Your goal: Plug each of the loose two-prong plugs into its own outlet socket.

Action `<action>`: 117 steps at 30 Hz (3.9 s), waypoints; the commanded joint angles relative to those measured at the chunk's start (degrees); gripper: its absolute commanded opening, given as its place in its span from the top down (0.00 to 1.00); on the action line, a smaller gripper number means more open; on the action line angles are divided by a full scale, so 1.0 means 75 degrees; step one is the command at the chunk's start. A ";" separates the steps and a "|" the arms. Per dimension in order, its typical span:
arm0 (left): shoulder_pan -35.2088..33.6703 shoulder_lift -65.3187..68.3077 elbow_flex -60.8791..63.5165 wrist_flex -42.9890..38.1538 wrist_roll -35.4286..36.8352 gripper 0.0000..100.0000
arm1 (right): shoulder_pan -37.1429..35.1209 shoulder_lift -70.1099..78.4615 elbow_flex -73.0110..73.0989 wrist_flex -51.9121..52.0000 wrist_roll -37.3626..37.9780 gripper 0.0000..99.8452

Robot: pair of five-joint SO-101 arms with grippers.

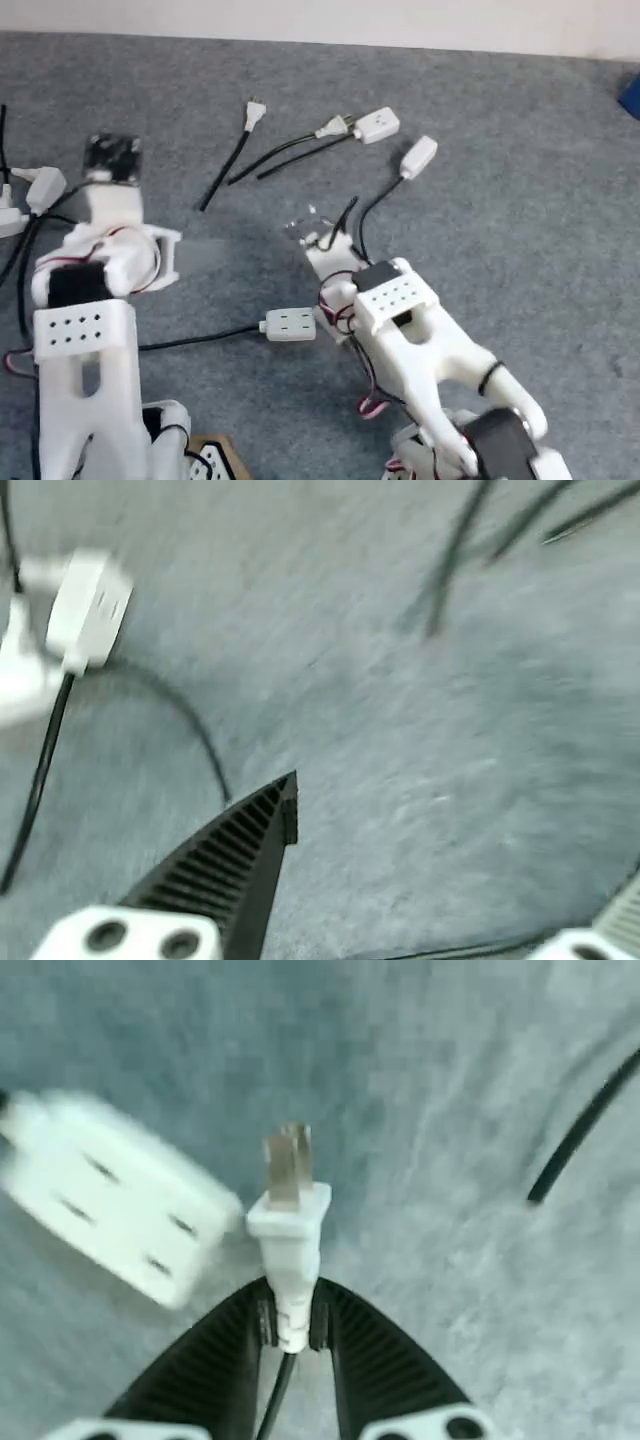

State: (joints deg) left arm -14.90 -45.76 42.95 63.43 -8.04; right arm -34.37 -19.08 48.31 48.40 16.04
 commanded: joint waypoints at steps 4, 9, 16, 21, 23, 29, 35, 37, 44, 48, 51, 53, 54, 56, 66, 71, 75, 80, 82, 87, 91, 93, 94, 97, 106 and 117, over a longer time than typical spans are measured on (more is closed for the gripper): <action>0.0990 -0.0053 -0.1764 0.1325 -0.0012 0.51 | -0.1705 -0.1190 -0.0756 -0.0217 -0.0410 0.99; 0.0979 -0.0018 -0.1659 0.1465 -0.0047 0.51 | -0.2608 -0.1284 -0.0756 -0.0428 -0.1067 0.99; 0.0979 -0.0053 -0.0568 0.1207 -0.0070 0.51 | -0.2538 -0.1905 -0.0768 -0.0123 -0.1160 0.99; 0.1002 -0.0053 -0.0229 0.0973 -0.0059 0.51 | -0.1963 -0.2292 -0.0733 -0.0100 -0.1641 0.99; 0.1002 -0.0053 -0.0217 0.0973 -0.0047 0.51 | -0.1893 -0.2374 -0.0709 -0.0100 -0.1758 0.99; 0.0990 -0.0041 -0.0018 0.0809 -0.0059 0.51 | -0.1940 -0.2397 -0.0768 0.0006 -0.1864 0.99; 0.0979 -0.0041 0.0862 0.0082 -0.0070 0.51 | -0.1776 -0.2397 -0.1377 0.0815 -0.1829 0.99; 0.0979 -0.0018 0.1073 -0.0176 -0.0070 0.51 | -0.1752 -0.2397 -0.1741 0.1260 -0.1653 0.99; 0.0979 -0.0018 0.1143 -0.0246 -0.0070 0.51 | -0.1717 -0.2397 -0.2573 0.2139 -0.1582 0.99; 0.0979 -0.0006 0.1213 -0.0258 -0.0070 0.51 | -0.1705 -0.2397 -0.2561 0.2174 -0.1571 0.99; 0.0897 -0.0053 0.1260 -0.0293 -0.0070 0.51 | -0.1705 -0.2315 -0.2467 0.2397 -0.1219 0.99; 0.0651 -0.0053 0.1143 -0.0422 -0.0070 0.51 | -0.1694 -0.2350 -0.2127 0.2467 -0.1114 0.99; 0.0486 -0.0018 0.1061 -0.0504 -0.0070 0.51 | -0.1623 -0.2385 -0.1928 0.2467 -0.1090 0.99; 0.0217 -0.0006 0.0955 -0.0633 -0.0070 0.51 | -0.1506 -0.2385 -0.1659 0.2456 -0.0973 0.99; 0.0111 -0.0006 0.0979 -0.0668 -0.0070 0.51 | 0.0955 -0.2385 -0.0557 0.2432 0.0105 0.99; 0.0123 -0.0006 0.0955 -0.0668 -0.0070 0.51 | 0.2292 -0.2385 -0.0486 0.2503 0.0633 0.99; 0.0135 -0.0006 0.0955 -0.0668 -0.0070 0.51 | 0.2503 -0.2327 -0.0334 0.2842 0.0938 0.99; 0.0147 -0.0006 0.0979 -0.0668 -0.0070 0.51 | 0.2210 -0.2315 -0.0369 0.3370 0.1465 0.99; 0.0123 -0.0006 0.1002 -0.0668 -0.0070 0.51 | 0.1940 -0.2315 -0.0381 0.3640 0.2508 0.96; 0.0111 -0.0006 0.1084 -0.0668 -0.0070 0.51 | 0.0897 -0.2303 -0.0053 0.3124 0.4571 0.75; -0.0147 -0.0006 0.1108 -0.0668 -0.0129 0.51 | 0.0006 -0.2292 0.0404 0.1987 0.4501 0.70; -0.0416 -0.0006 0.1119 -0.0762 -0.0422 0.51 | -0.0158 -0.2116 0.0627 0.1295 0.4149 0.70; -0.0533 -0.0006 0.1143 -0.0856 -0.0504 0.51 | -0.0158 -0.1940 0.0697 0.0955 0.3927 0.70; -0.0803 -0.0006 0.1401 -0.1325 -0.0551 0.51 | -0.0147 -0.1096 0.0733 0.0287 0.3364 0.70; -0.0932 -0.0018 0.1905 -0.1934 -0.0703 0.51 | -0.0170 0.0803 -0.0264 -0.0147 0.3048 0.70; -0.0932 -0.0018 0.1916 -0.1875 -0.0821 0.51 | -0.0100 0.1999 -0.1459 -0.0205 0.0844 0.85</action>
State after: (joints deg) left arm -21.49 -45.67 57.63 49.98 -13.76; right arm -34.90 -5.54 41.63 47.34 27.30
